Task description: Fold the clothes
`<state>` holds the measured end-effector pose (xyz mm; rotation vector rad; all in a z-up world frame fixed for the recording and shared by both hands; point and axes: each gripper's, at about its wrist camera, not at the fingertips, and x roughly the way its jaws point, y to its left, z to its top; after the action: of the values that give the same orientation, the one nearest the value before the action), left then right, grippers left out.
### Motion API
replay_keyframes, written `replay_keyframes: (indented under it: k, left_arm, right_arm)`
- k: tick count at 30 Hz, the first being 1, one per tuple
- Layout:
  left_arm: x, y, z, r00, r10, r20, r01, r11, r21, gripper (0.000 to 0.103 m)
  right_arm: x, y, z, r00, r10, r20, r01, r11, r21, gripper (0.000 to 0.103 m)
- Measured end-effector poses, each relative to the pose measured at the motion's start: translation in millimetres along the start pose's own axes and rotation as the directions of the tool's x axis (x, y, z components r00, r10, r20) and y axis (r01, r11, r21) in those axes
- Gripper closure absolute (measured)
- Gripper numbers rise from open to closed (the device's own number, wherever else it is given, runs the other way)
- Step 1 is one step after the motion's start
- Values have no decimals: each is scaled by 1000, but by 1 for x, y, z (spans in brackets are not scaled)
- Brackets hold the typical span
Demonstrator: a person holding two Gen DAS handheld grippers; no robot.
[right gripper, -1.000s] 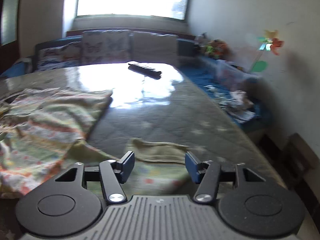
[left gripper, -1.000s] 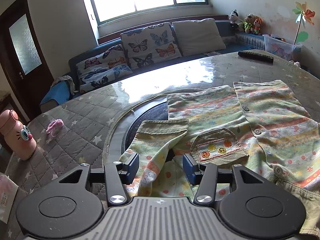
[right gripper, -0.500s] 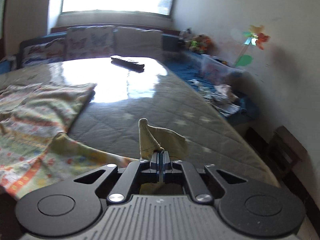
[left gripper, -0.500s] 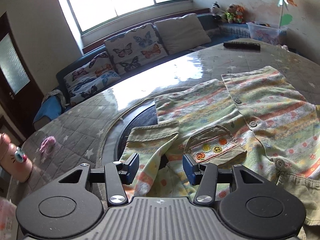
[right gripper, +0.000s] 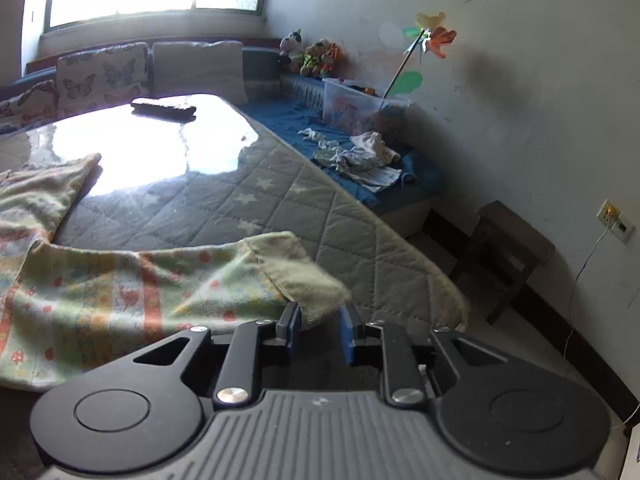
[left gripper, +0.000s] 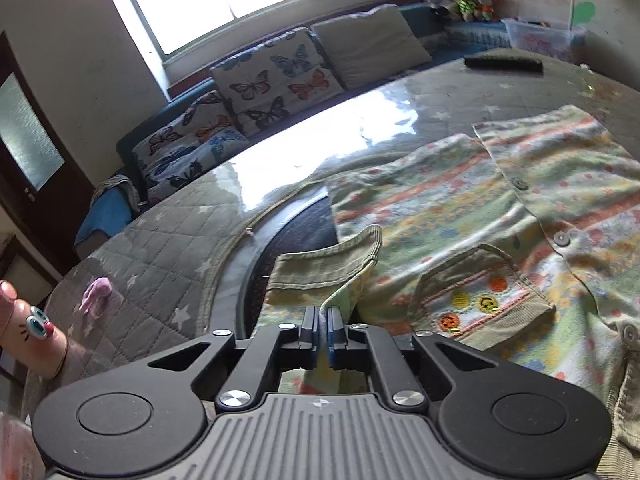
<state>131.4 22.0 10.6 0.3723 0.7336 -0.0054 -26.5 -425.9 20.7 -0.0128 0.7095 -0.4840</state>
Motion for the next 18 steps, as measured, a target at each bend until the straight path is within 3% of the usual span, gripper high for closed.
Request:
replay_keyframes:
  k: [4,7,15,18]
  left_arm:
    - [-15,21,-2,998,50,26,-47,993,-110,101]
    - [-30,43,-8,995,94,39,-83,973,-217,101]
    - [-70,93,-55,978,208,9,-180,865,-469,101]
    - [-78,106,-79,973,230,-30,-209,813,-544,101]
  right_arm:
    - [-3,14,10,998,38,40,-37,999,-32,69]
    - [0,28,16,994,100,46,-97,994,-57,67]
    - [24,65,16,973,229,-19,-230,967,-110,63]
    - [26,69,17,973,232,-17,-233,966,-111,62]
